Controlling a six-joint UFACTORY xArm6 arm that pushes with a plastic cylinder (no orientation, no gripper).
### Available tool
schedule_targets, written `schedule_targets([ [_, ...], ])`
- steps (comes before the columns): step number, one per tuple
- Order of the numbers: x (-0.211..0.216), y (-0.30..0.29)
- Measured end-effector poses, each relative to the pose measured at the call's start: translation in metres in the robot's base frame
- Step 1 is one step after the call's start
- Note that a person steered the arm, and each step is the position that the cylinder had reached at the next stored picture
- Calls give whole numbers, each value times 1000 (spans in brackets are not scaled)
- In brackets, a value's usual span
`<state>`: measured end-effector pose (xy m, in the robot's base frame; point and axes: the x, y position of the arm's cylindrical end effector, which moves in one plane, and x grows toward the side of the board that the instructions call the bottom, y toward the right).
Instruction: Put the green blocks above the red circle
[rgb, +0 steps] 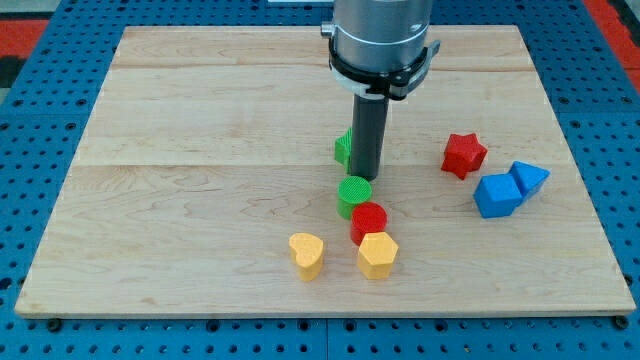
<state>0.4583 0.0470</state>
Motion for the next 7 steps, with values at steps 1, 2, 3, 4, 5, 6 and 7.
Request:
schedule_targets([
  [1,1,8],
  [2,4,-18],
  [3,4,-27],
  [4,7,-16],
  [5,6,-2],
  [6,6,19],
  [7,10,15],
])
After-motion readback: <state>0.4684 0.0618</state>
